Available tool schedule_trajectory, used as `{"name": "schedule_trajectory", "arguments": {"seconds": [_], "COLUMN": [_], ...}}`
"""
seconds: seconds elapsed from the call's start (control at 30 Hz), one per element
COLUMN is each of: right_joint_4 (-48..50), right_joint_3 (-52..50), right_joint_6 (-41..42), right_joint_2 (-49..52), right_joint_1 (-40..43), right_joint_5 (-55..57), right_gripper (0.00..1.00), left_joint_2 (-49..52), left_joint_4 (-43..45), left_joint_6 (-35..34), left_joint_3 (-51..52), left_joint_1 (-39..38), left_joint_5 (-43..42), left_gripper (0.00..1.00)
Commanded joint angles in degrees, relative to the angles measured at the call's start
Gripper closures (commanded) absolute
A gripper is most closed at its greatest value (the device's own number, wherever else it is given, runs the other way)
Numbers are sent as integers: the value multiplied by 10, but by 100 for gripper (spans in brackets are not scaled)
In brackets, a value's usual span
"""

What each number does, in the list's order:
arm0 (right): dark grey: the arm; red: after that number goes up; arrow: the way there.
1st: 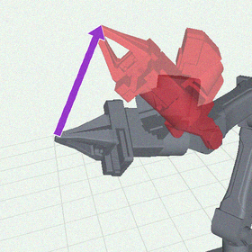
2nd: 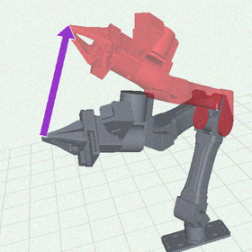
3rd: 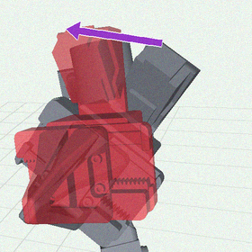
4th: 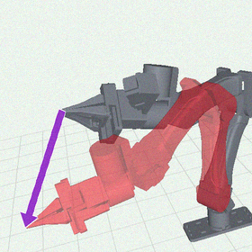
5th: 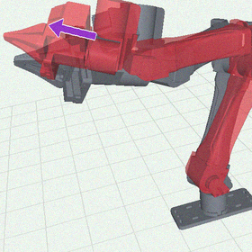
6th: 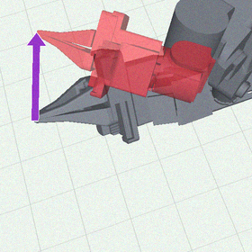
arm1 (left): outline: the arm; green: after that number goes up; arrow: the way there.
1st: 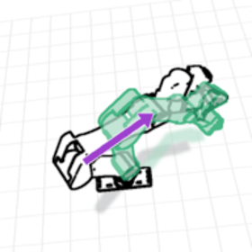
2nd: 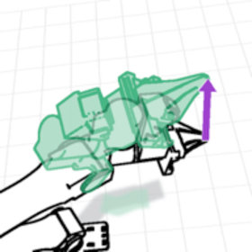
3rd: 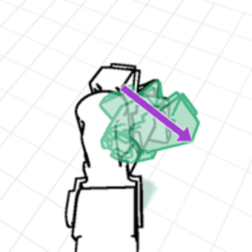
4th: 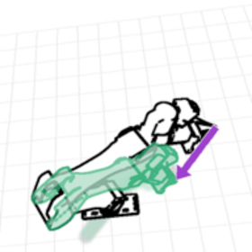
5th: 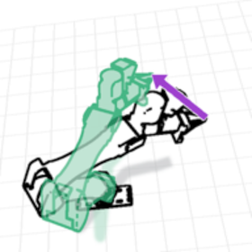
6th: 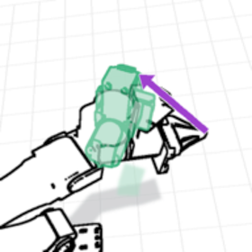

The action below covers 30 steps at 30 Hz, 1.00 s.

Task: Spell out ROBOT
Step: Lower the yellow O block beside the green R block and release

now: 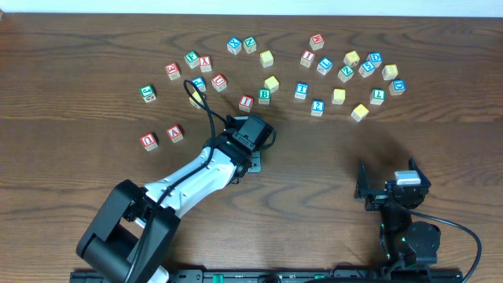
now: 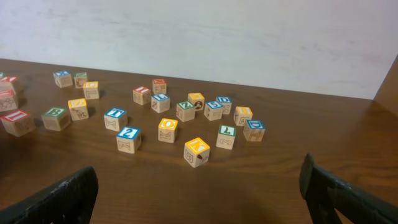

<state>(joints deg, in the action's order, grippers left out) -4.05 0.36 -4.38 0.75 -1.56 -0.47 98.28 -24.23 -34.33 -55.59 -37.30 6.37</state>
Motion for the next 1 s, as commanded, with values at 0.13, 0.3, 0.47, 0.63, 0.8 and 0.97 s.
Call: {"name": "schedule_trajectory", "arguments": {"seconds": [0.13, 0.3, 0.47, 0.63, 0.8, 0.97], "right_joint_4": [-3, -3, -3, -3, -3, -2], "right_joint_3": [0, 0, 0, 0, 0, 0], "right_joint_6": [7, 7, 7, 7, 7, 7], "right_joint_2": [0, 0, 0, 0, 0, 0], "right_joint_1": [4, 4, 4, 4, 4, 4], "right_joint_5": [-3, -3, -3, -3, -3, -3], "right_gripper": [1, 1, 1, 1, 1, 1], "left_joint_2": [6, 6, 6, 6, 6, 6], "left_joint_4": [-3, -3, -2, 4, 8, 8], "left_joint_6": [0, 2, 2, 2, 5, 9], "left_joint_3": [9, 9, 9, 9, 9, 9], "left_joint_1": [-1, -1, -1, -1, -1, -1], "left_joint_5": [10, 10, 10, 15, 19, 23], "left_gripper": [65, 64, 64, 64, 64, 64]}}
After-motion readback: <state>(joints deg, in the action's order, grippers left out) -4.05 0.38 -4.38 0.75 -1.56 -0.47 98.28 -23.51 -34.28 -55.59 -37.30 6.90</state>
